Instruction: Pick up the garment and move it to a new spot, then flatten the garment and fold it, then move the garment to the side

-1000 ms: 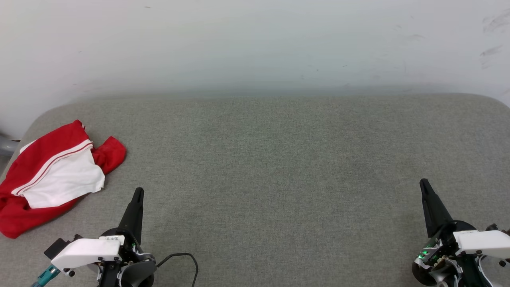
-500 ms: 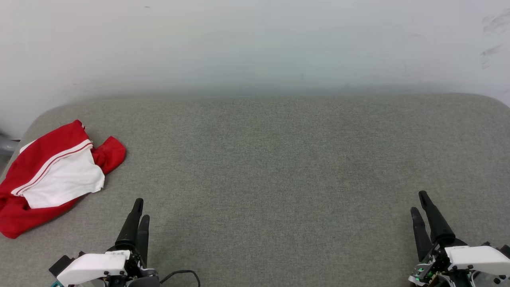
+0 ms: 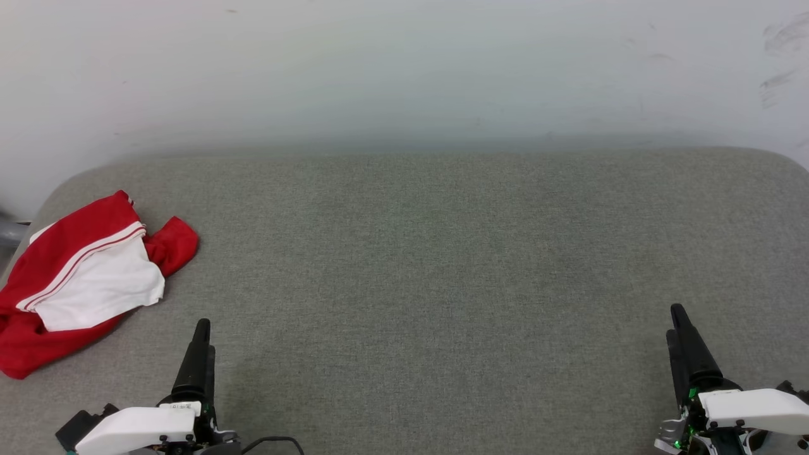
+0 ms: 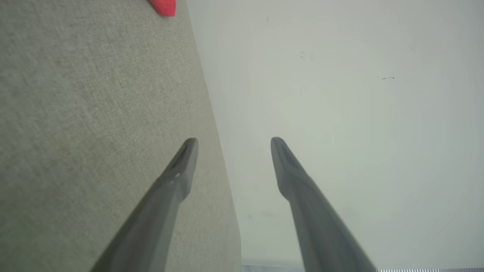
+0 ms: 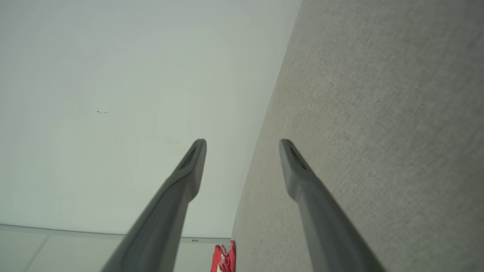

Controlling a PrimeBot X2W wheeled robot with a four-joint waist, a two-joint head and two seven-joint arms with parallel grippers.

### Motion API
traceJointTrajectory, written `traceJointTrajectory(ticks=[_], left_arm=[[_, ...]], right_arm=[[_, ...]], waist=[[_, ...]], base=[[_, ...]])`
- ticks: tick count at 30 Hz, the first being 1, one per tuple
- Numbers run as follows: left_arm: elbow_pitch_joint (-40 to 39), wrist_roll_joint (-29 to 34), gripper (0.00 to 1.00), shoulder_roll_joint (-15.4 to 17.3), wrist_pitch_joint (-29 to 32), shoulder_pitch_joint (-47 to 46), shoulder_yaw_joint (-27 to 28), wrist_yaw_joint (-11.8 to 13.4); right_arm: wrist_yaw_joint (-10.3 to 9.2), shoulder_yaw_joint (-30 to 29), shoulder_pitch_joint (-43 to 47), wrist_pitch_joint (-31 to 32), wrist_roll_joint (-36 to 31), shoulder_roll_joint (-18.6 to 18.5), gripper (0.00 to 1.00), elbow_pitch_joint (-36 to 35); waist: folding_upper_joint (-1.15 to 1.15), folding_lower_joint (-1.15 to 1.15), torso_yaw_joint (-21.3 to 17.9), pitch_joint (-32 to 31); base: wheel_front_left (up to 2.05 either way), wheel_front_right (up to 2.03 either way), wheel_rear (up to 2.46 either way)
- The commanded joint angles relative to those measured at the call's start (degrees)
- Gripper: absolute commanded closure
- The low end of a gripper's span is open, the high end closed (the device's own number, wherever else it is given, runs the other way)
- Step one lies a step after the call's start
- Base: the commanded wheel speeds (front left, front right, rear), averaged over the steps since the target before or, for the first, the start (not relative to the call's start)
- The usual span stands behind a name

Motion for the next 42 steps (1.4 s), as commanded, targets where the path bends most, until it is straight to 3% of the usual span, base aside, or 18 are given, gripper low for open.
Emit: traceJointTrajectory(ticks=[1,18,23,34,42], left_arm=[[-1.1,1.9,0.00,0.1,-0.7,-0.3,0.7,-0.1],[-6.7,18.9,0.00,0.2,-4.4,0.5,3.6,0.6],[-10.2,26.2,0.00,0.2,-5.4,1.0,1.9,1.8],[-15.5,40.8,0.00,0.2,-7.4,2.6,-3.6,1.8],[-18.1,50.2,0.00,0.2,-8.6,2.8,-6.6,3.6]], right_arm=[[0.01,-0.7,-1.5,-0.6,-2.7,-0.1,0.00,-0.6],[0.01,-0.4,-1.8,-4.4,-30.3,-0.1,0.00,-8.0],[0.01,-0.1,-1.5,-5.4,-38.0,-0.1,0.00,-10.0],[0.01,1.1,-1.1,-7.4,-53.7,-0.1,0.00,-13.8],[0.00,1.3,-1.2,-8.6,-59.8,-0.1,0.00,-14.4]], waist=[[0.00,0.00,0.0,0.0],[0.00,0.00,-0.4,0.3],[0.00,0.00,-0.5,0.5],[0.00,0.00,-0.7,0.9],[0.00,0.00,-0.8,1.3]], base=[[0.00,0.00,0.00],[0.00,0.00,0.00],[0.00,0.00,0.00],[0.00,0.00,0.00],[0.00,0.00,0.00]])
